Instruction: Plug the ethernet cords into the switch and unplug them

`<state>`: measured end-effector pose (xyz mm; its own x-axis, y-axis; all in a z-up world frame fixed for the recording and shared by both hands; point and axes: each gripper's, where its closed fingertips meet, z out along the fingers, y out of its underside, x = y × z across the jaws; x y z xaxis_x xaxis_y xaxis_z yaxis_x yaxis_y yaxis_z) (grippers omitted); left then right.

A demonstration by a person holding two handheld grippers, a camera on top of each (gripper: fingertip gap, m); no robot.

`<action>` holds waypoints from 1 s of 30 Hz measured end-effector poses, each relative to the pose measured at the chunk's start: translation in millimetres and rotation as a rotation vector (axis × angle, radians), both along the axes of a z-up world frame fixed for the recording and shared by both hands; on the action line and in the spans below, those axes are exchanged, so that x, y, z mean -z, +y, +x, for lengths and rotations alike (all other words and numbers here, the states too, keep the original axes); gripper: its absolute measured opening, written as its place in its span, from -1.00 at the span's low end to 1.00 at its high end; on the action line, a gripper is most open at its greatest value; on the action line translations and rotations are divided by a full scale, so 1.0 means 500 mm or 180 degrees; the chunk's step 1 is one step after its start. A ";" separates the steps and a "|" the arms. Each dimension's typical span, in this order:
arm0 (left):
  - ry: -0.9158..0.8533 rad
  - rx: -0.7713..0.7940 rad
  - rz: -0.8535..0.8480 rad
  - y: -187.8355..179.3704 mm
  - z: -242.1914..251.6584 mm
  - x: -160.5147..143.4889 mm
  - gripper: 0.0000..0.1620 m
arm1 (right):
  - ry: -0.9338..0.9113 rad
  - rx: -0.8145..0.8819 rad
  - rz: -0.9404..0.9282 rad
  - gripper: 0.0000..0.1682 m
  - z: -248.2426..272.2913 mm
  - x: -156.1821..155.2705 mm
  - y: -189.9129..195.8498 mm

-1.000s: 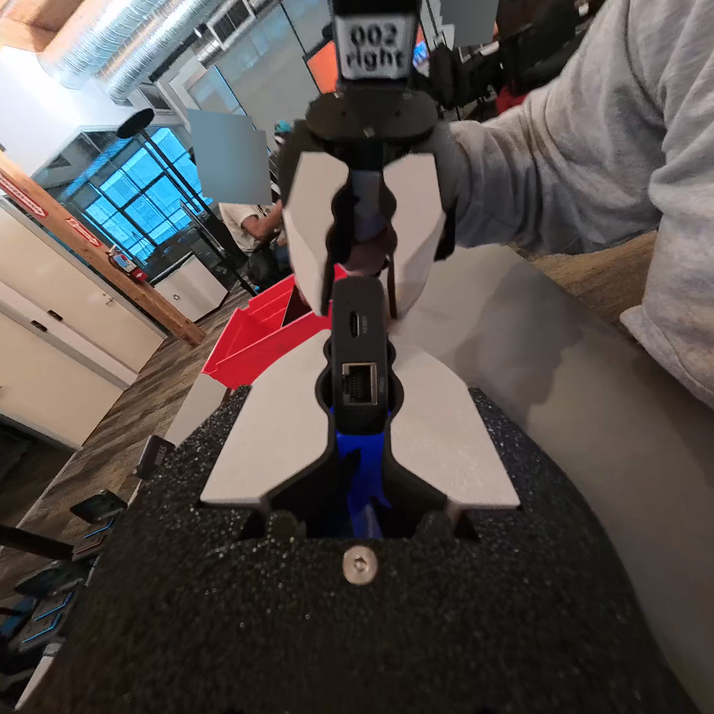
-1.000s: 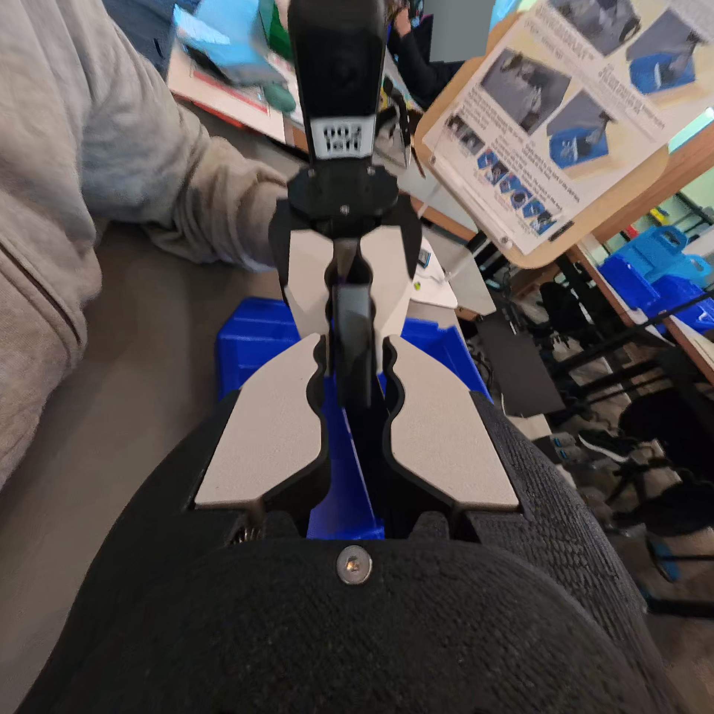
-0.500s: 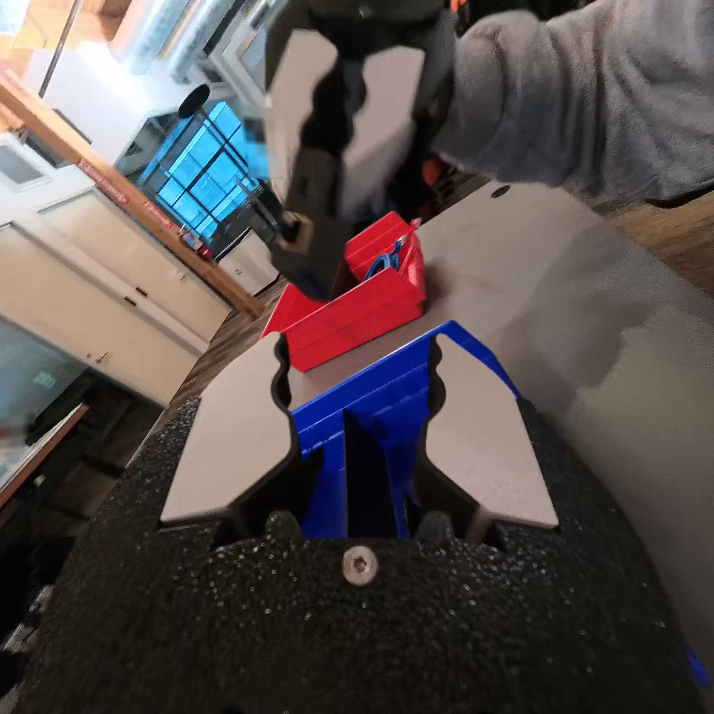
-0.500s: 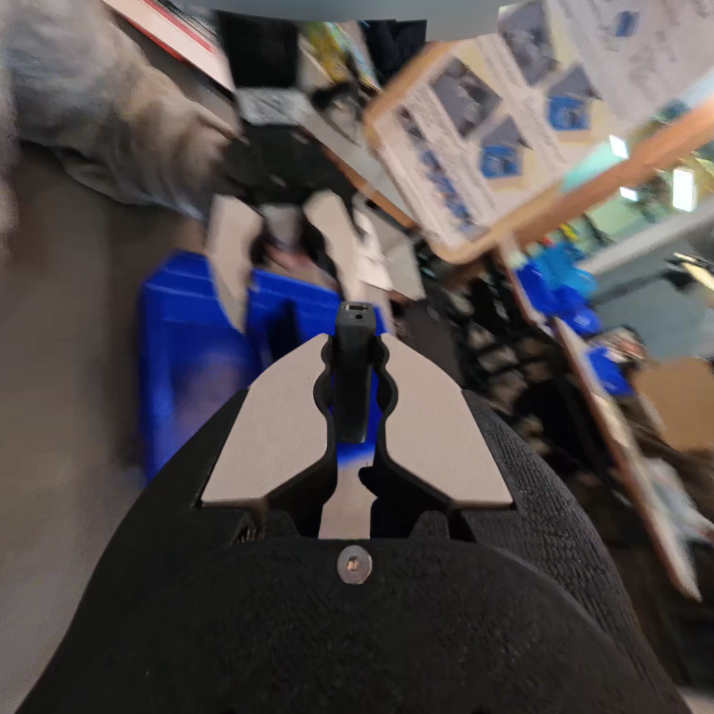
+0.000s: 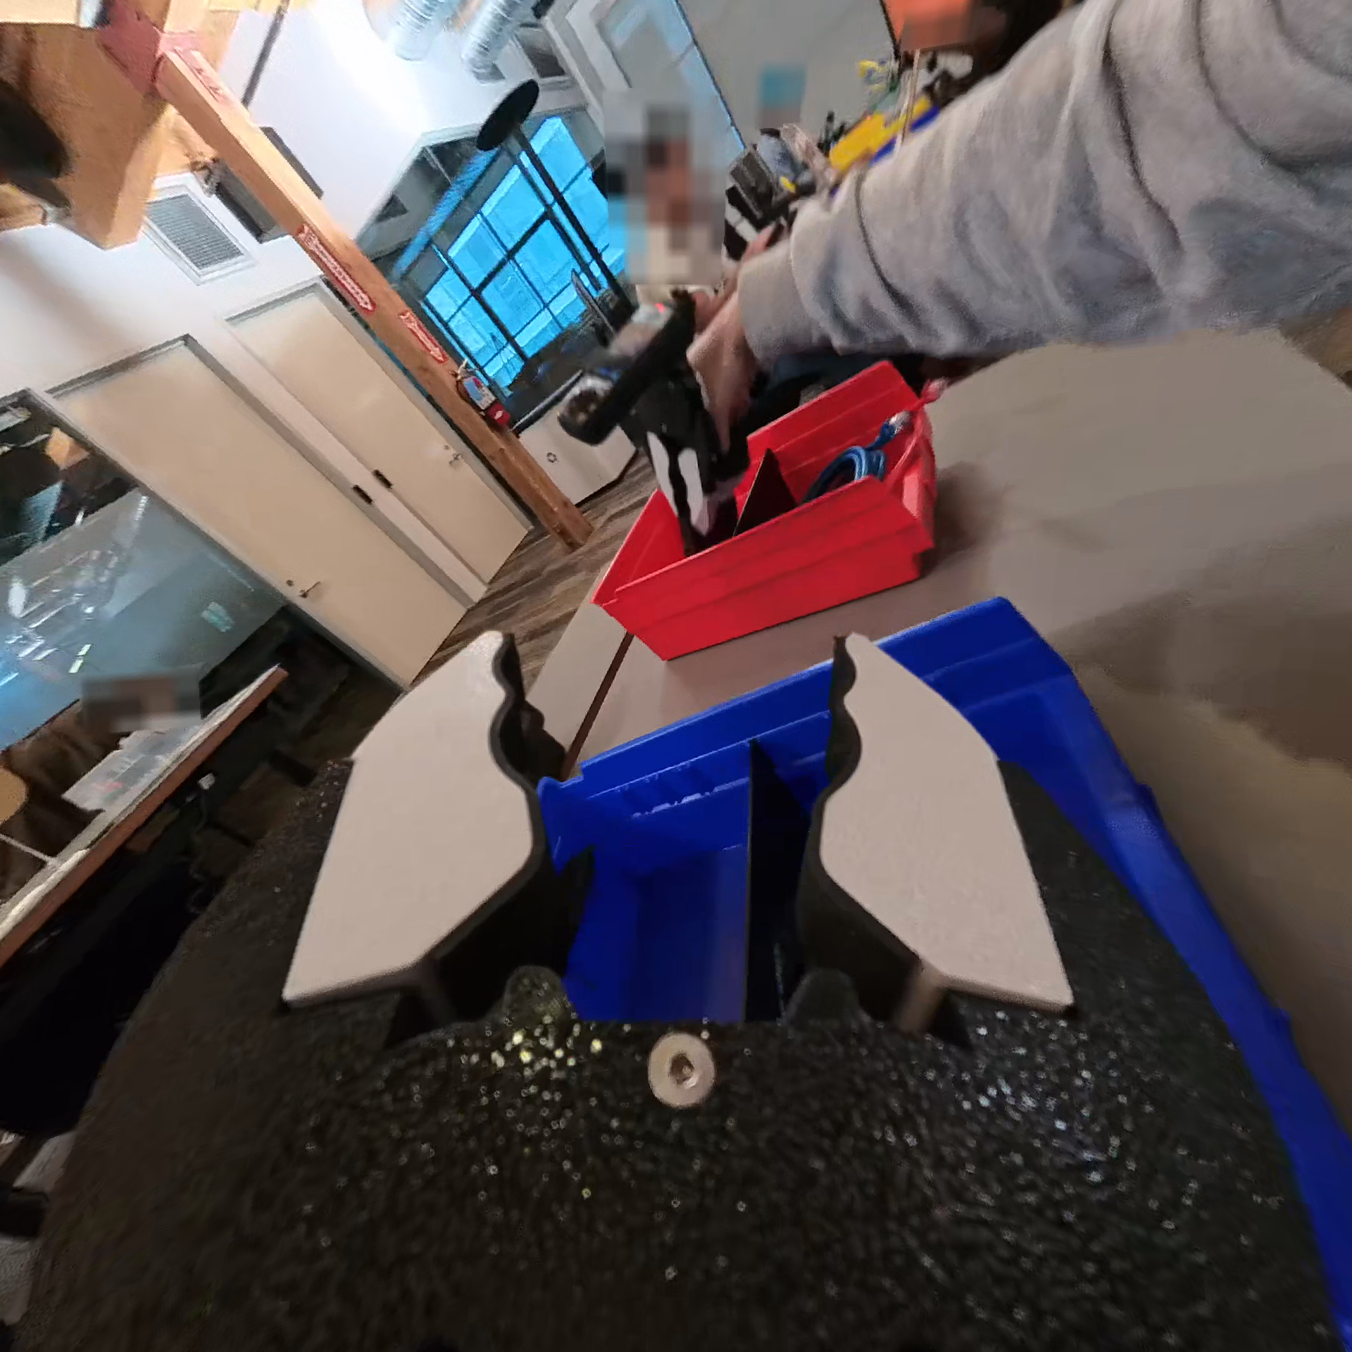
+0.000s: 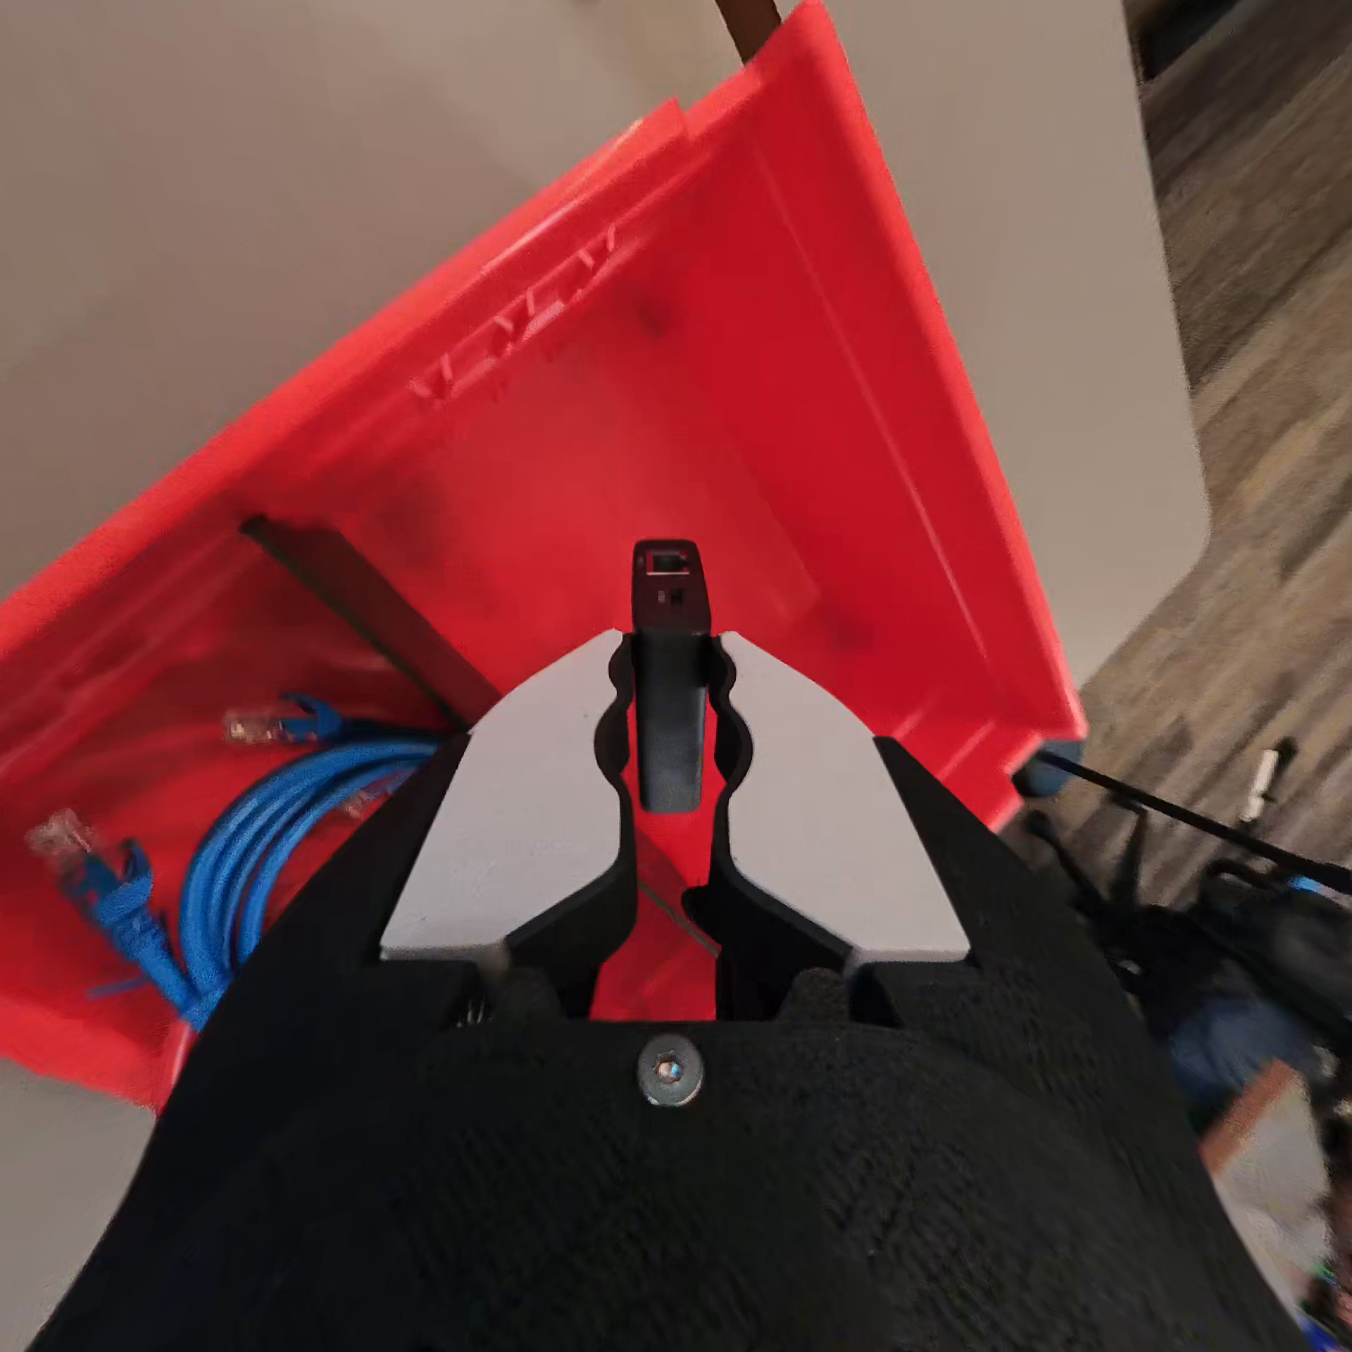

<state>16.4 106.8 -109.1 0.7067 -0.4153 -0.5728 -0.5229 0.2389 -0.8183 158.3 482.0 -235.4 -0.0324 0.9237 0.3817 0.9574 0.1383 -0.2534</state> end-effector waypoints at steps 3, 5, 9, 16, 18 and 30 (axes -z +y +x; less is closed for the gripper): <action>-0.0290 0.0029 -0.0033 -0.009 -0.013 -0.022 -0.01 | 0.0349 0.0129 -0.0024 -0.31 -0.029 -0.004 0.003; -0.0348 0.0003 -0.0024 -0.011 -0.023 -0.028 -0.02 | 0.0632 0.0196 0.0287 -0.25 -0.040 -0.048 0.007; -0.0421 -0.0239 0.0085 -0.014 -0.051 -0.036 -0.10 | 0.1448 0.0080 0.1138 -0.58 -0.050 -0.178 -0.079; -0.0188 -0.1322 0.0111 -0.044 -0.149 -0.005 -0.44 | 0.2629 -0.0376 0.1239 -0.92 -0.046 -0.215 -0.414; -0.0132 -0.1590 -0.0206 -0.052 -0.170 0.039 -0.56 | 0.2629 -0.0352 0.1056 -0.93 -0.058 -0.175 -0.475; -0.0634 -0.2504 -0.0535 -0.191 -0.207 0.165 -1.00 | 0.3212 0.0030 -0.0390 -0.42 -0.113 -0.090 -0.644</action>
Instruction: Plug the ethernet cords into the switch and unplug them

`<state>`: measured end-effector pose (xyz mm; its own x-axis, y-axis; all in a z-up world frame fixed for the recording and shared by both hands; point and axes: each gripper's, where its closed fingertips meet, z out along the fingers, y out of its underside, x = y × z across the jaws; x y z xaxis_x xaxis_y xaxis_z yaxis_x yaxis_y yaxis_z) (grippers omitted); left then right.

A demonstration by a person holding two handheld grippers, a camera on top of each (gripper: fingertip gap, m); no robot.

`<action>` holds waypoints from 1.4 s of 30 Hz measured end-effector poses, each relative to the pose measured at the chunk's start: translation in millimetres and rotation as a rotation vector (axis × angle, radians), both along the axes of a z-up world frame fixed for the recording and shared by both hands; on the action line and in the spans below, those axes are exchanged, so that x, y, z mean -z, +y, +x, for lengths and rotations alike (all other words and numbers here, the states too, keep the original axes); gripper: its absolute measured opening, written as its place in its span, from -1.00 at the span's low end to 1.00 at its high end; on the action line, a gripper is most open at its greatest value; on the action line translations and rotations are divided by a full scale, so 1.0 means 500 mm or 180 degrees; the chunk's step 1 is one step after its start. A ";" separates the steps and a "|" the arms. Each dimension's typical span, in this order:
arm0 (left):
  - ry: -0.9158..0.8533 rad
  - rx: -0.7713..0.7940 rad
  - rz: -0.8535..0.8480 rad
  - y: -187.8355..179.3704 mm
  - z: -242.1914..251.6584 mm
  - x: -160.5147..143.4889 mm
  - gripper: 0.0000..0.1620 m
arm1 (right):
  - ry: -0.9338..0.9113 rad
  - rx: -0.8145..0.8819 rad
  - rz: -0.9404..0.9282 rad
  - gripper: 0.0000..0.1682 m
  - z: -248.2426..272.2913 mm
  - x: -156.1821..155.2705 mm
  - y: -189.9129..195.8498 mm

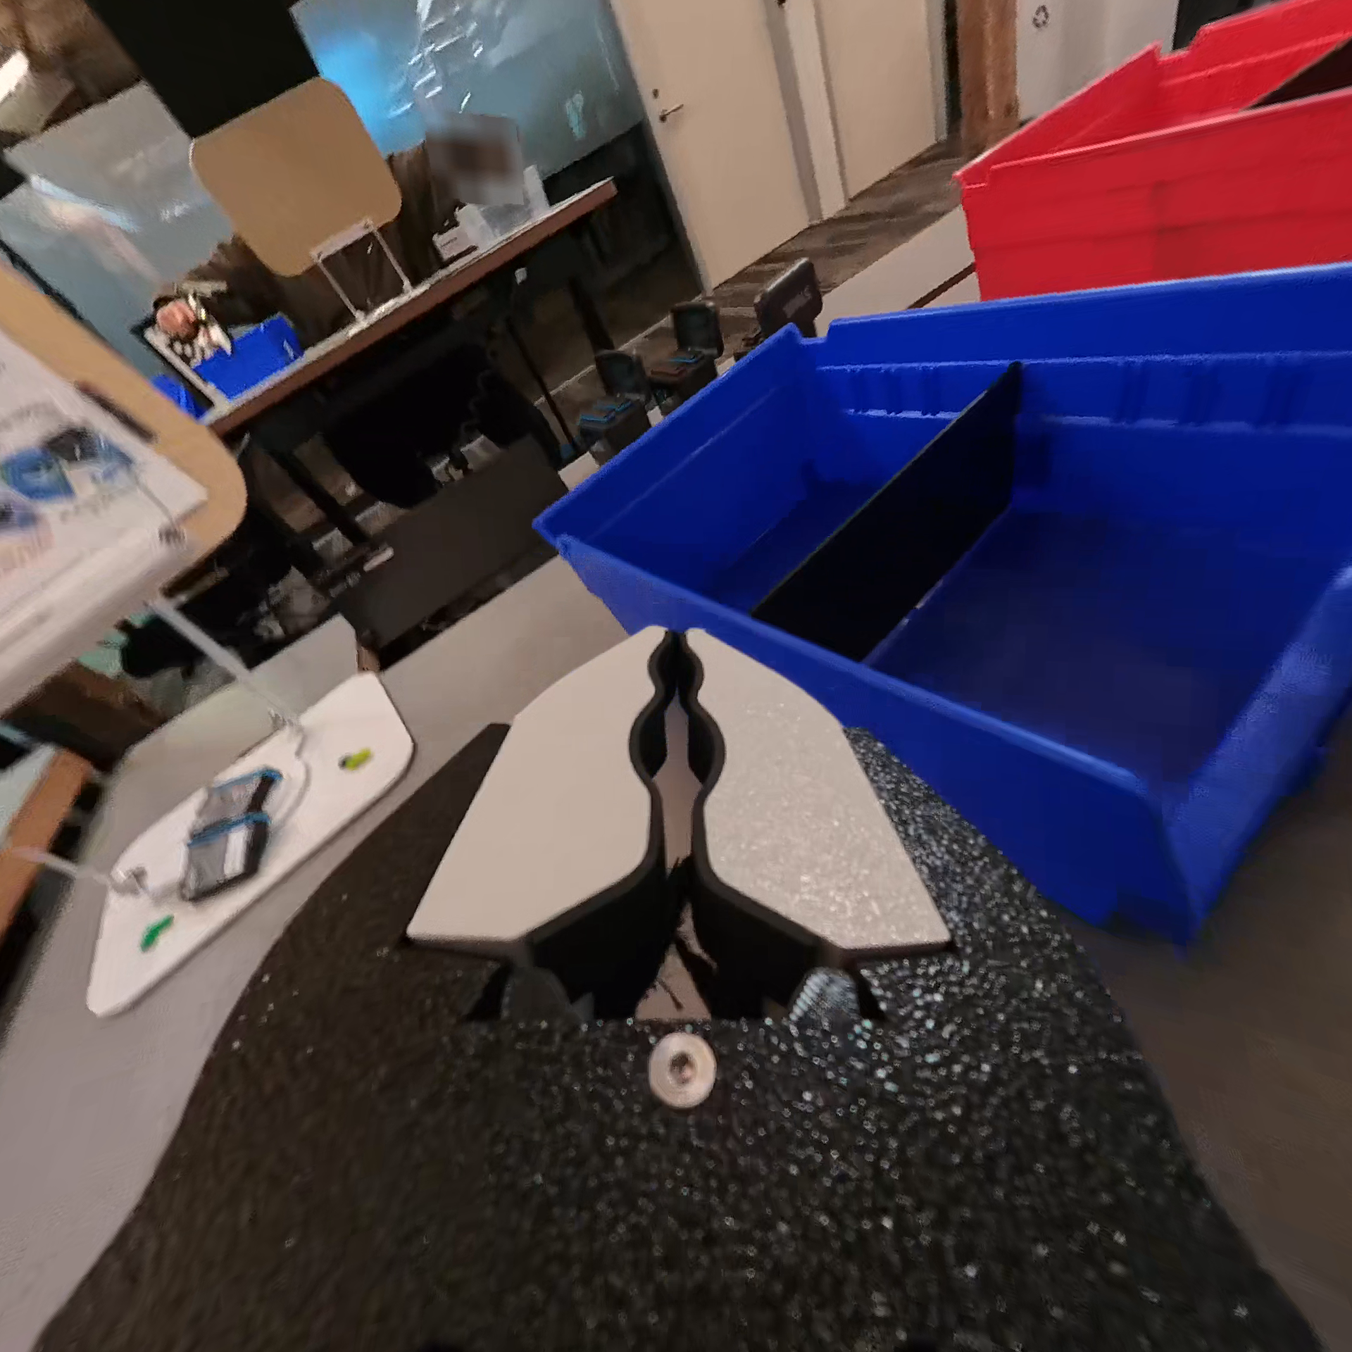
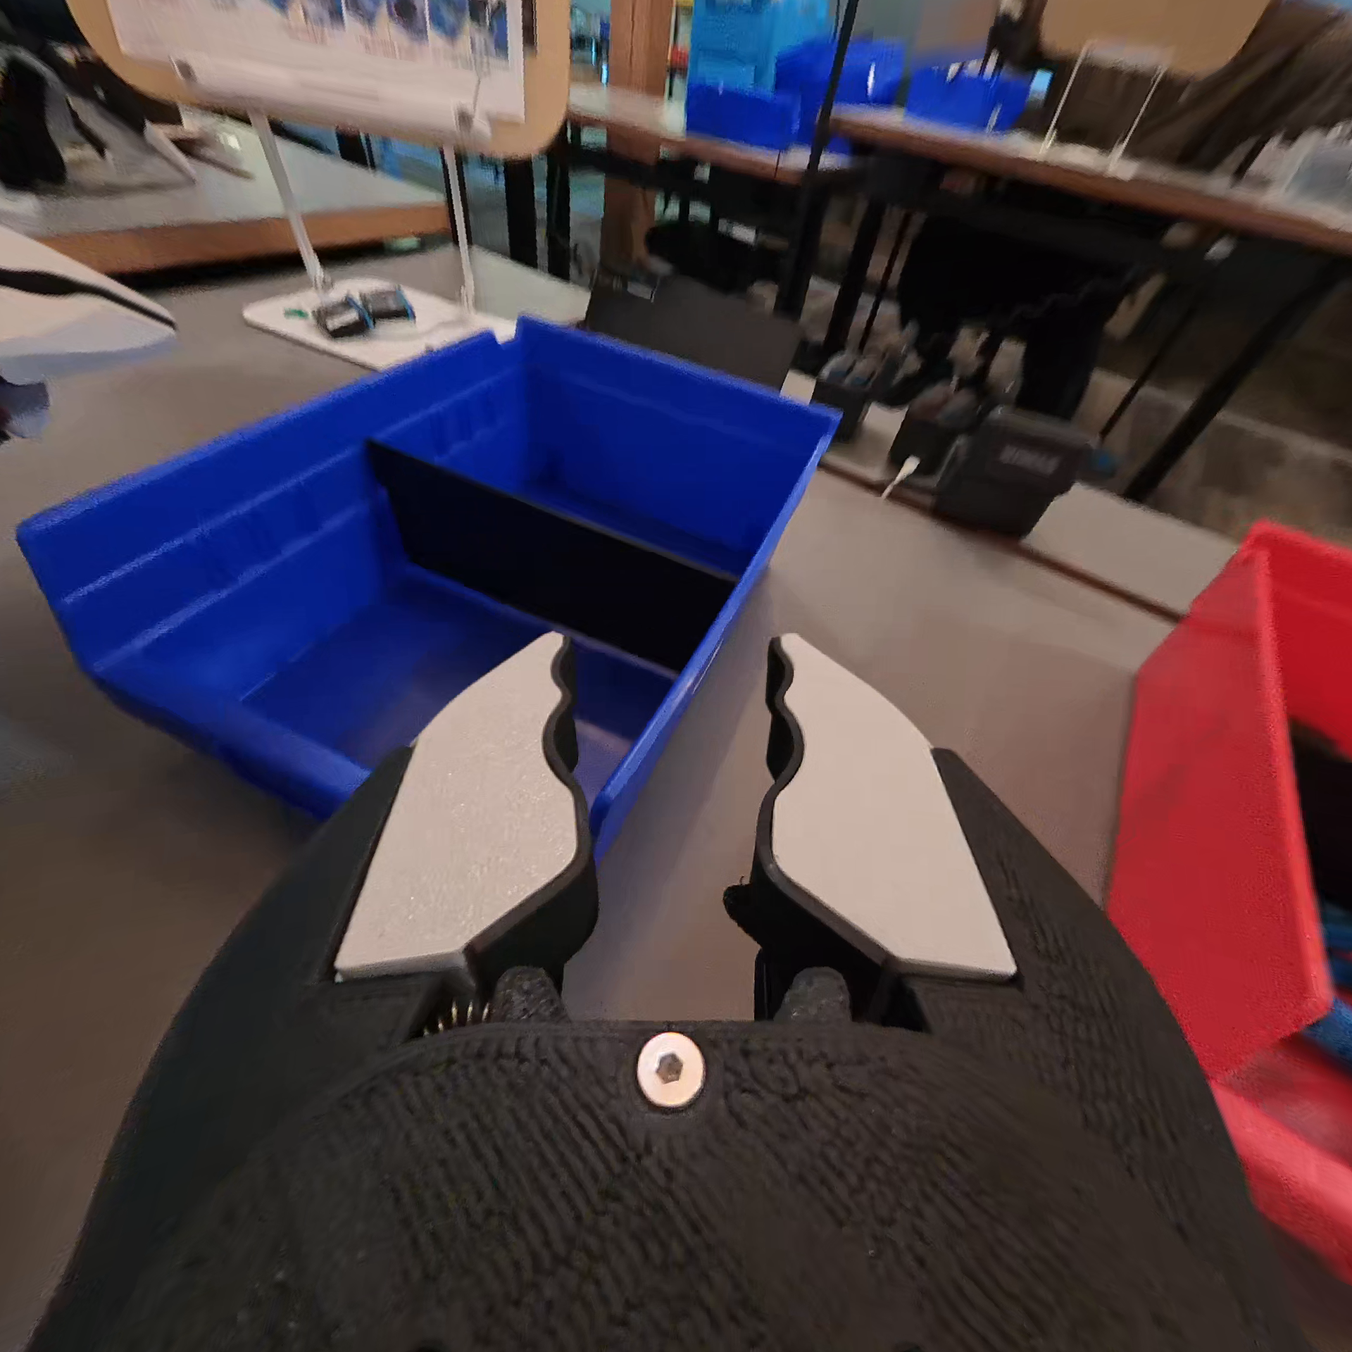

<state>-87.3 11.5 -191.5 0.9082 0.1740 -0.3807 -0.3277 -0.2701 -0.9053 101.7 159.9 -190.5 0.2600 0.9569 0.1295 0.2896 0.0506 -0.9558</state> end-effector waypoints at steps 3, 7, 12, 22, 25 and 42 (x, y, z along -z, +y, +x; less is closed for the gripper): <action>-0.0426 -0.0196 0.0100 -0.028 -0.014 0.033 -1.00 | -0.0244 -0.0037 -0.0242 -0.41 -0.007 0.043 -0.016; -0.0902 -0.0282 0.0218 -0.044 -0.010 0.062 -0.82 | -0.0642 0.0128 -0.0126 -0.64 -0.010 0.080 -0.015; -0.1442 0.0001 -0.0057 -0.029 0.035 0.073 -0.01 | -0.1196 0.0383 0.0608 -0.80 0.000 0.111 -0.004; -0.1524 -0.0025 -0.0547 -0.063 0.051 0.079 0.12 | -0.1123 0.0398 0.0694 -0.81 0.012 0.116 -0.037; -0.1641 0.0045 -0.0644 -0.079 0.062 0.080 0.17 | -0.1090 0.0443 0.0765 -0.79 0.013 0.116 -0.041; -0.1562 -0.0085 -0.0838 -0.023 0.073 0.104 0.08 | -0.0446 -0.0302 0.0778 -0.65 -0.015 0.095 -0.123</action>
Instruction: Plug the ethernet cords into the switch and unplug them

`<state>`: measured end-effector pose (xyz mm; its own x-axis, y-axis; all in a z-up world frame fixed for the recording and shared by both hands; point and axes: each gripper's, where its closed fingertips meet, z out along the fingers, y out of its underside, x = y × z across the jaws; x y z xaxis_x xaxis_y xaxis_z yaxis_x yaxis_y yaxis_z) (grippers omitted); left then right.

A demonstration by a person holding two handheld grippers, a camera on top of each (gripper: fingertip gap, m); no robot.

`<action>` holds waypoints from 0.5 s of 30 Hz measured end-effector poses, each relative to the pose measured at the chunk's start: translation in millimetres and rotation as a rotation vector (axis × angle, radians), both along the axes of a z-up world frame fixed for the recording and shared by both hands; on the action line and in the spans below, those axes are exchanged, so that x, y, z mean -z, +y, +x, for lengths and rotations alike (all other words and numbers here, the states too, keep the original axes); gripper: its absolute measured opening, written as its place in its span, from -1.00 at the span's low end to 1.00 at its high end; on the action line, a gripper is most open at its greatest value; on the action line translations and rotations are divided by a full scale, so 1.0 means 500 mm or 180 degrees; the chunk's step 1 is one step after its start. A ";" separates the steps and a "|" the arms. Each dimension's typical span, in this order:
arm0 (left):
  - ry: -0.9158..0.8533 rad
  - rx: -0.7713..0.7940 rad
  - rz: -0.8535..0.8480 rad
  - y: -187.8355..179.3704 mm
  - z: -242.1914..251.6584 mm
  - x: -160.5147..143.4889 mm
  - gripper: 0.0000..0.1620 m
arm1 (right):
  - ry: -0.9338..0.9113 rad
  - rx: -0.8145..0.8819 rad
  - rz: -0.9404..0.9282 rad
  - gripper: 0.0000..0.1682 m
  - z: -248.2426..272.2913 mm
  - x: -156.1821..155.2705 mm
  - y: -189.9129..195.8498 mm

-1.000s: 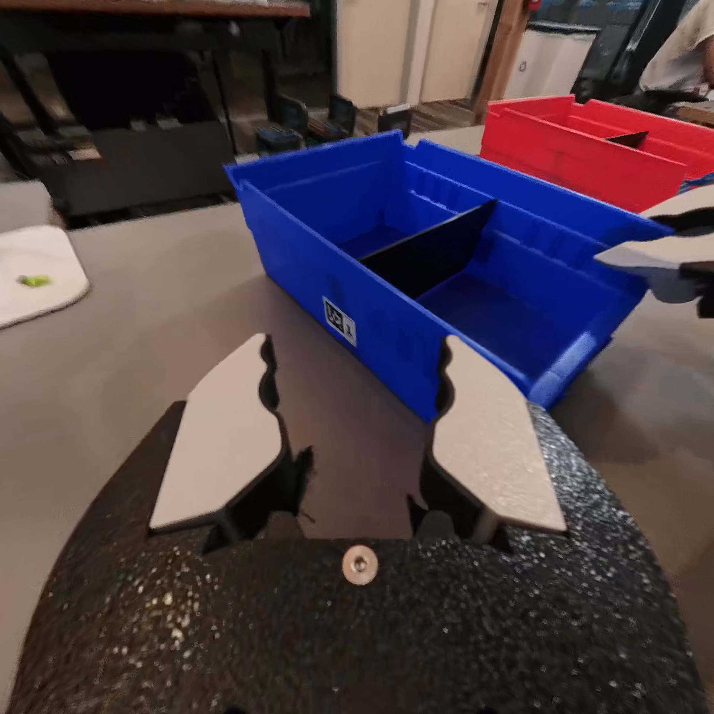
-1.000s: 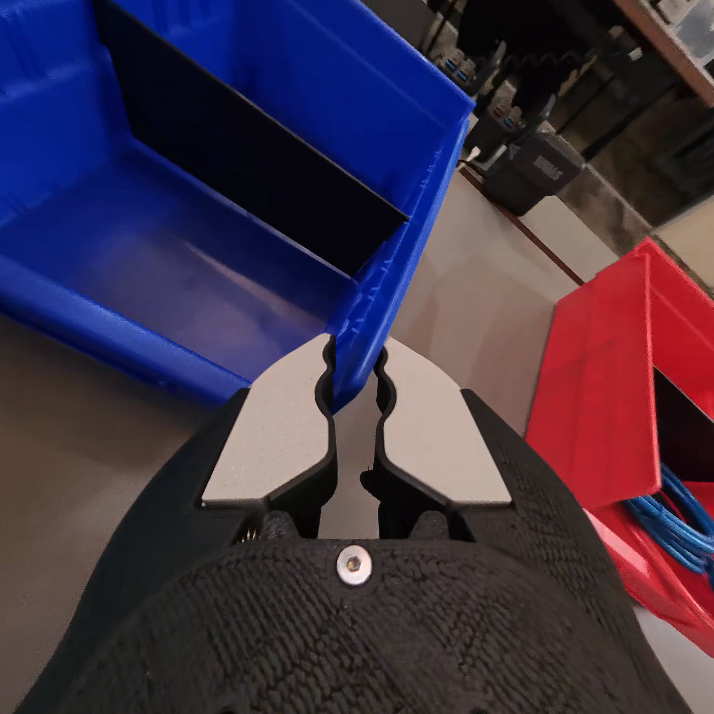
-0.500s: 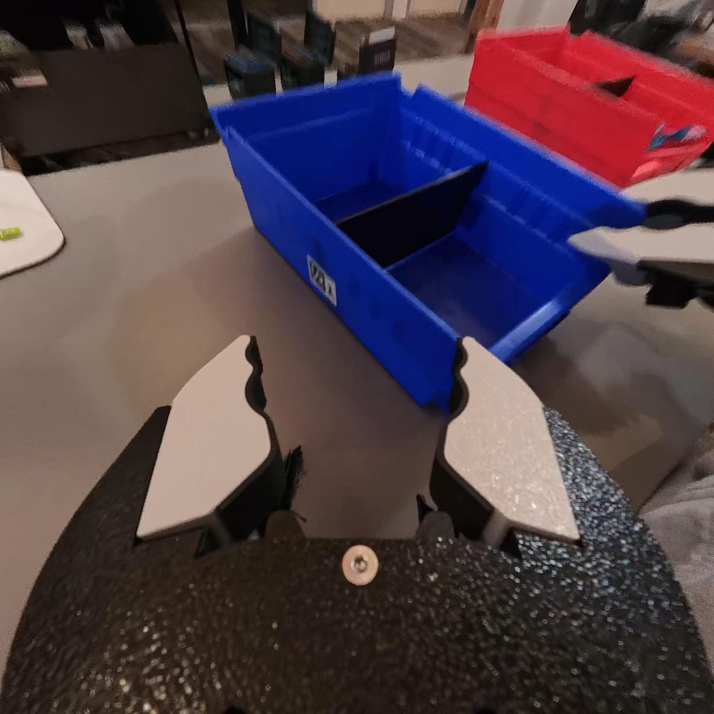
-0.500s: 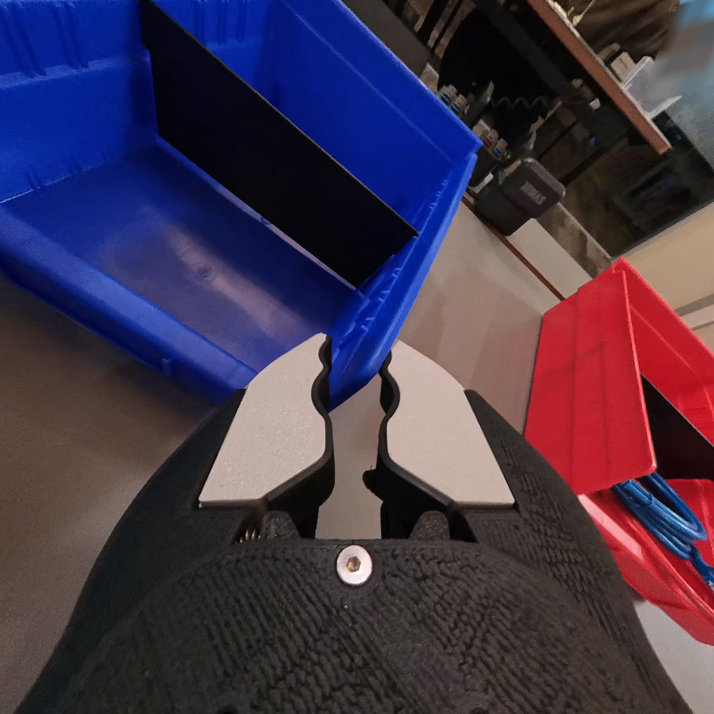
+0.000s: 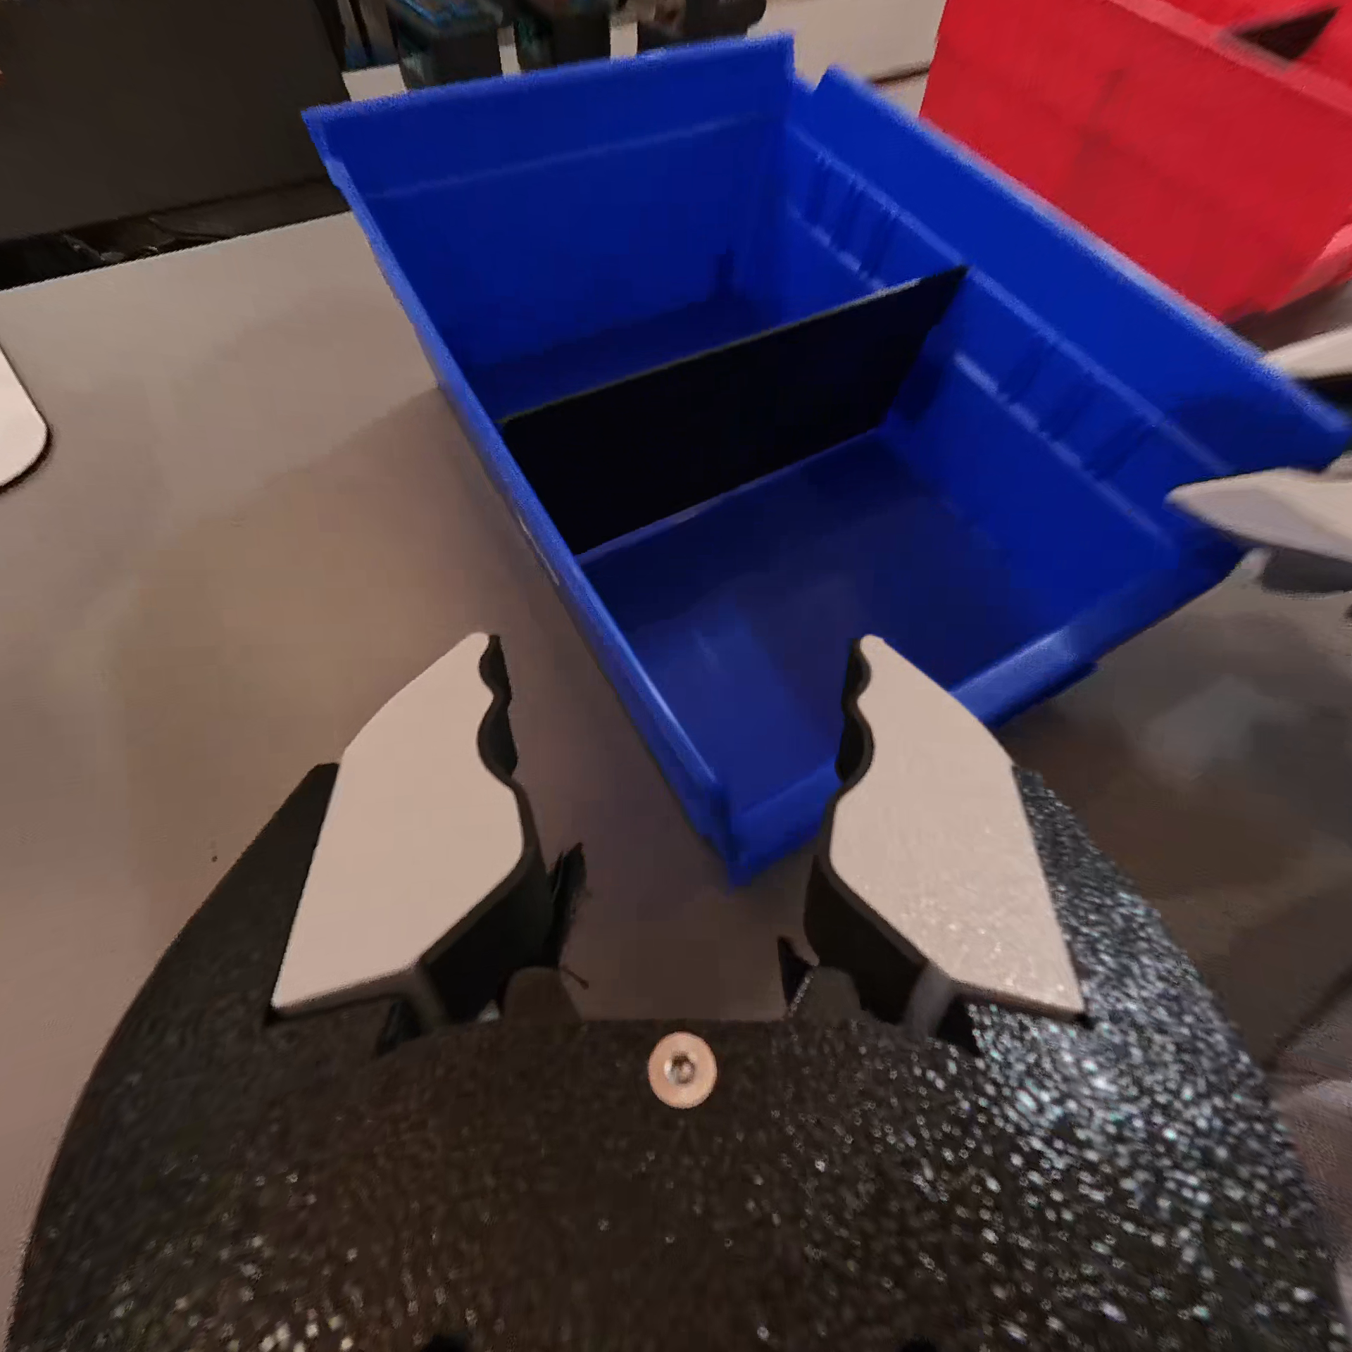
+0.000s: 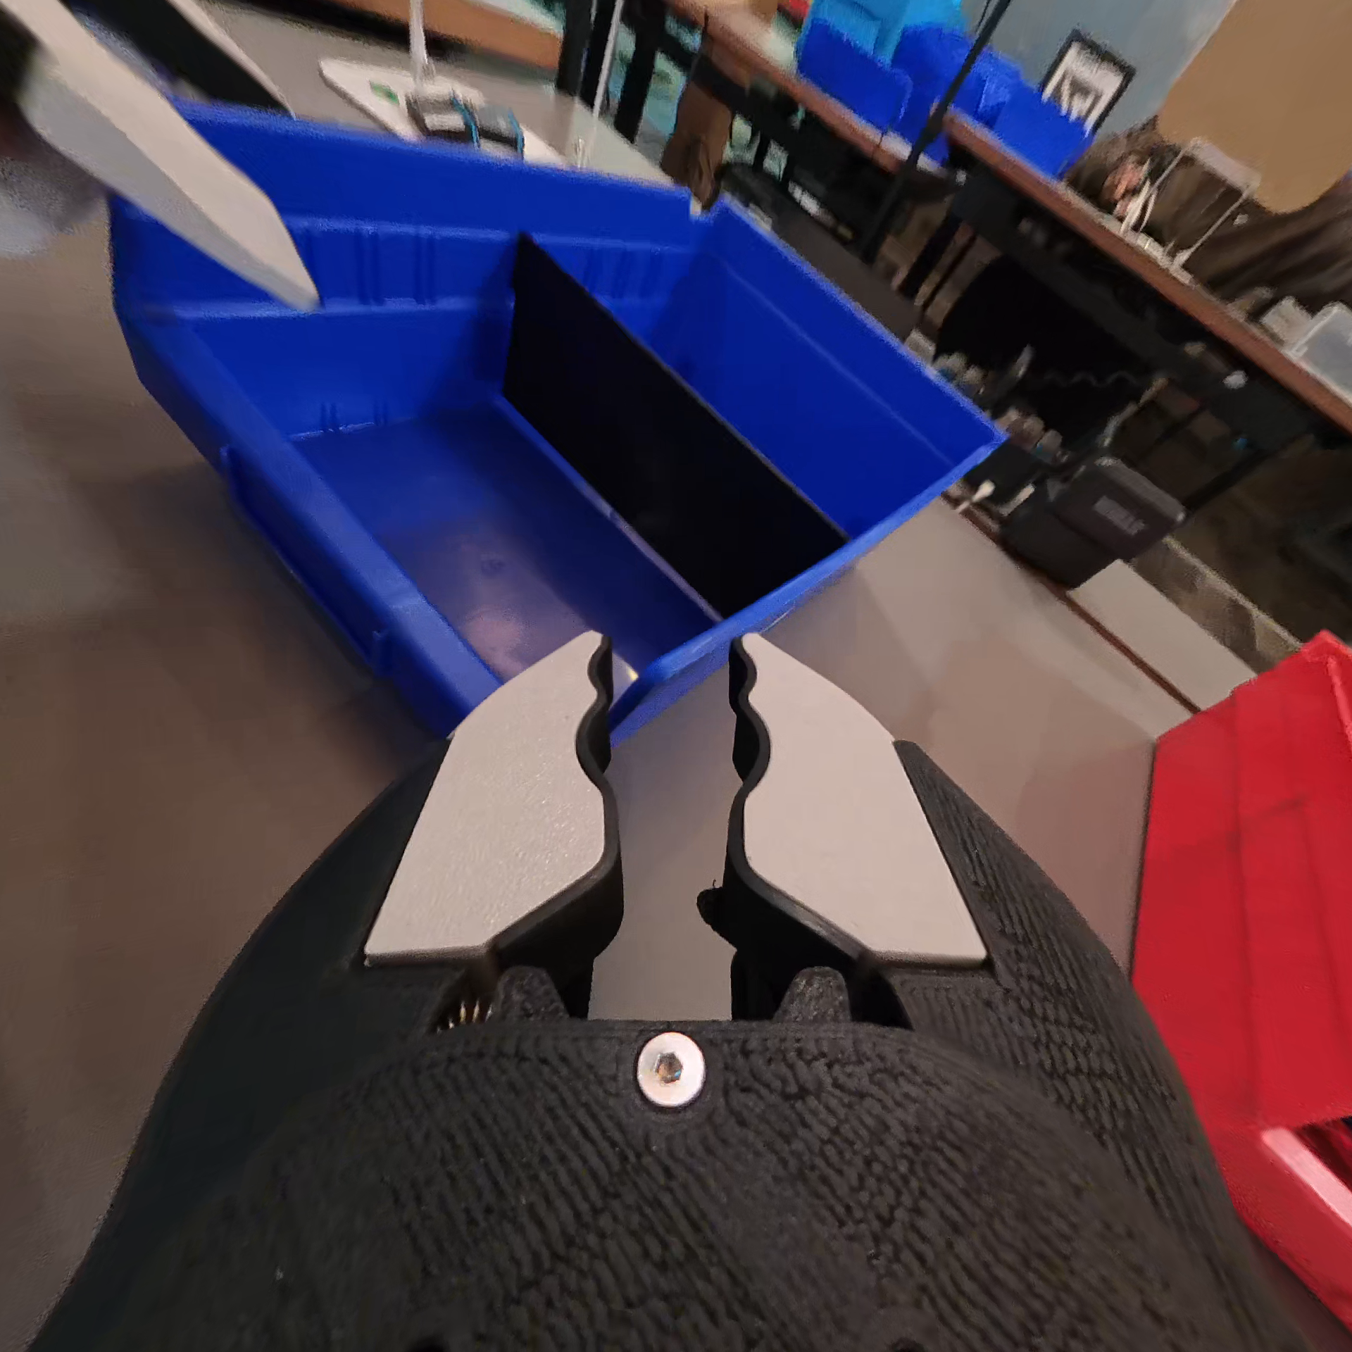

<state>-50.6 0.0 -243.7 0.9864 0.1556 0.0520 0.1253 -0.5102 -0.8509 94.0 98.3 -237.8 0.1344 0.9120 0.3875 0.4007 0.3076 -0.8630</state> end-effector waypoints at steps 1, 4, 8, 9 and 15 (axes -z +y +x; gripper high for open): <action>0.0087 -0.0011 -0.0082 0.002 -0.003 0.006 0.01 | 0.0105 -0.0022 -0.0019 -0.63 0.006 -0.012 0.003; 0.0314 -0.0099 -0.0310 0.006 -0.020 0.019 -0.03 | 0.0297 0.0011 -0.0197 -0.58 0.026 -0.037 0.022; 0.0268 -0.0080 -0.0477 0.014 -0.018 0.040 -0.10 | 0.0598 0.0217 -0.0411 -0.68 0.056 -0.066 0.062; 0.0286 -0.0095 -0.0485 0.014 -0.021 0.041 -0.13 | 0.0669 0.0345 -0.0380 -0.69 0.068 -0.075 0.082; 0.0382 -0.0139 -0.0609 0.010 -0.034 0.056 -0.32 | 0.0858 0.0827 -0.0376 -0.70 0.138 -0.101 0.163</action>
